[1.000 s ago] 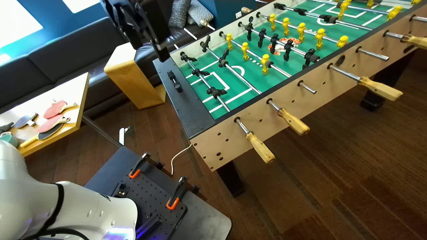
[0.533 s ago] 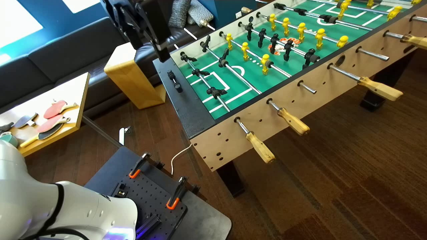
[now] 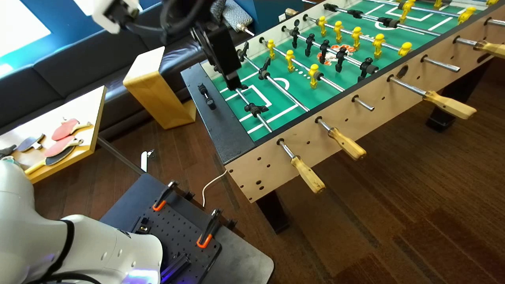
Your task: Pull the first rod
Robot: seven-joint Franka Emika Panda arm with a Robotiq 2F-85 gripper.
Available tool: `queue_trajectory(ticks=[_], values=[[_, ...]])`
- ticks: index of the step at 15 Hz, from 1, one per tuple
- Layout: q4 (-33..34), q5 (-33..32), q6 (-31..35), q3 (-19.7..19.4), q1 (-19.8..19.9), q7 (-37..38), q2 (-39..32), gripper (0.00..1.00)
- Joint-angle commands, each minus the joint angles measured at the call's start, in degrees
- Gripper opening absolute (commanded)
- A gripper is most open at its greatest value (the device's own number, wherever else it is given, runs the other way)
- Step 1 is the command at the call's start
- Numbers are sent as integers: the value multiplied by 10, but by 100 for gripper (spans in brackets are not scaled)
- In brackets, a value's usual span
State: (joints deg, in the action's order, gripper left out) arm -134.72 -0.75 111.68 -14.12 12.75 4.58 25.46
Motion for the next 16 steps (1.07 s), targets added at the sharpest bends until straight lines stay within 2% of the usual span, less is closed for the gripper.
queue_trajectory(ticks=[1, 3, 4, 7, 11, 16], values=[[-30, -3, 100, 18, 29, 95, -46, 100], [-47, -9, 137, 26, 41, 157, -67, 100], [-34, 2, 107, 14, 29, 101, -52, 100], [-44, 1, 128, 20, 36, 136, -73, 100], [-44, 1, 128, 20, 38, 137, -73, 100], [-49, 24, 141, 23, 55, 259, -96, 100]])
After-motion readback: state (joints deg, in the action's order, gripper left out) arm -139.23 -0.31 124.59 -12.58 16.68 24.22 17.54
